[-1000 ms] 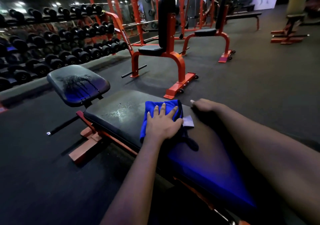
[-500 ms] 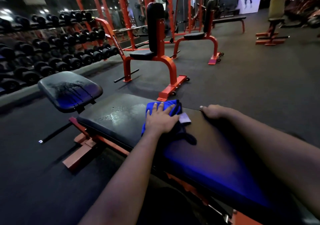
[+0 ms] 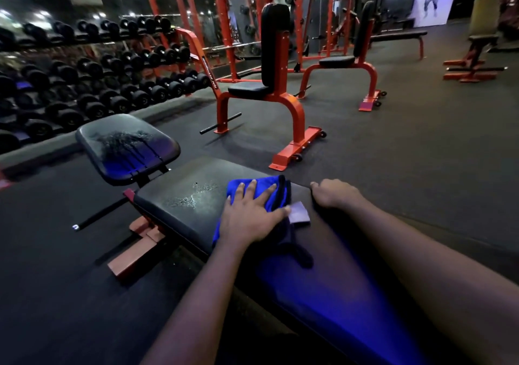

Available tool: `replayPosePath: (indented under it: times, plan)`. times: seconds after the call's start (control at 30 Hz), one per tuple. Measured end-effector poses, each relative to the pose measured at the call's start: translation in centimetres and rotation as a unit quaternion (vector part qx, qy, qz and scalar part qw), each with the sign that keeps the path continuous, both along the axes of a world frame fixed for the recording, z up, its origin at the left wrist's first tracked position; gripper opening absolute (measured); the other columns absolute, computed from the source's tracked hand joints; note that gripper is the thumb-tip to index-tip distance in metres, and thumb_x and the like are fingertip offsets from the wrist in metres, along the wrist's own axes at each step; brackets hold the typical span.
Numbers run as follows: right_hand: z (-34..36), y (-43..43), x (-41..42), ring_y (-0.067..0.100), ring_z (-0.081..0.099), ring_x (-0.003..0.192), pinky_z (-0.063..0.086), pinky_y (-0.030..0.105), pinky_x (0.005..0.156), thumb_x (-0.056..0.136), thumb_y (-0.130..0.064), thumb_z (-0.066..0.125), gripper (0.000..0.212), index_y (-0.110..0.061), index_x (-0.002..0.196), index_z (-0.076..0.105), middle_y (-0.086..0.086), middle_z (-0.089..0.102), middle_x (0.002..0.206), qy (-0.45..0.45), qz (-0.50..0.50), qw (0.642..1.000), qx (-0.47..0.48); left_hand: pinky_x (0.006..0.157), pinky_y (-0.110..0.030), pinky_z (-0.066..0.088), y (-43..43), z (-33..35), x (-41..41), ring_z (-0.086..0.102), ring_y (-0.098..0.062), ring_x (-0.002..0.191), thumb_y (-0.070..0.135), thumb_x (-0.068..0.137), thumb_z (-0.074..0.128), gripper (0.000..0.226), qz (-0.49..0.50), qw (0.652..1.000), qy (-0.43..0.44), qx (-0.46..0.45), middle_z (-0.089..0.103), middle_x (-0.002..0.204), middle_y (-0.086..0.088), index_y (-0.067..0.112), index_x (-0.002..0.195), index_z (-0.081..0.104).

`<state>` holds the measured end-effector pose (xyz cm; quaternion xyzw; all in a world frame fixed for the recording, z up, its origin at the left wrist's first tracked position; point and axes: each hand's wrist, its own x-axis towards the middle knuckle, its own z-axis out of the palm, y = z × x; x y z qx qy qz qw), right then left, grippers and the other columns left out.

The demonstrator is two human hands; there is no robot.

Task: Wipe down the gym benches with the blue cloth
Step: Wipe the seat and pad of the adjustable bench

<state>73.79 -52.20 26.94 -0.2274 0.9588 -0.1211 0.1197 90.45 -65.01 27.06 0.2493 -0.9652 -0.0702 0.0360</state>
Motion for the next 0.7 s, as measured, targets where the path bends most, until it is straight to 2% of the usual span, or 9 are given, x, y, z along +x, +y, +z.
replayPosePath:
  times: [0.23, 0.4, 0.53, 0.7]
  plan:
    - [-0.6, -0.1, -0.1, 0.036, 0.05, 0.129, 0.039, 0.044, 0.105, 0.102, -0.045, 0.019, 0.061, -0.006, 0.135, 0.052, 0.021, 0.048, 0.144, 0.016, 0.007, 1.0, -0.005, 0.119, -0.046, 0.002, -5.1, 1.1, -7.7, -0.001, -0.024, 0.151, 0.075, 0.088, 0.033, 0.077, 0.015, 0.999, -0.046, 0.013, 0.006, 0.164, 0.0, 0.037, 0.154, 0.02]
    - [-0.4, 0.2, 0.0, 0.036, 0.049, 0.129, 0.04, 0.044, 0.107, 0.102, -0.046, 0.02, 0.061, -0.005, 0.134, 0.053, 0.021, 0.048, 0.144, 0.025, 0.006, 1.0, -0.006, 0.121, -0.046, 0.004, -2.9, 0.3, -3.2, 0.002, -0.021, 0.151, 0.072, 0.09, 0.033, 0.069, -0.015, 1.0, -0.001, 0.015, 0.006, 0.164, 0.003, 0.044, 0.152, 0.02]
    - [-0.7, 0.1, 0.0, 0.037, 0.05, 0.128, 0.039, 0.044, 0.104, 0.103, -0.045, 0.021, 0.06, -0.005, 0.133, 0.054, 0.022, 0.049, 0.143, 0.03, 0.0, 1.0, 0.001, 0.121, -0.045, 0.008, -0.6, -0.8, 2.4, -0.001, -0.014, 0.15, 0.083, 0.081, 0.029, 0.076, -0.027, 1.0, 0.01, -0.009, 0.003, 0.164, 0.01, 0.052, 0.149, 0.016]
    - [-0.6, -0.1, -0.1, 0.037, 0.049, 0.129, 0.039, 0.044, 0.104, 0.103, -0.045, 0.021, 0.059, -0.007, 0.134, 0.053, 0.02, 0.048, 0.144, 0.025, -0.007, 1.0, 0.001, 0.12, -0.045, 0.005, -3.7, 0.3, -2.7, -0.001, -0.019, 0.151, 0.083, 0.082, 0.033, 0.078, -0.025, 0.999, -0.018, 0.01, 0.002, 0.164, 0.005, 0.05, 0.15, 0.015]
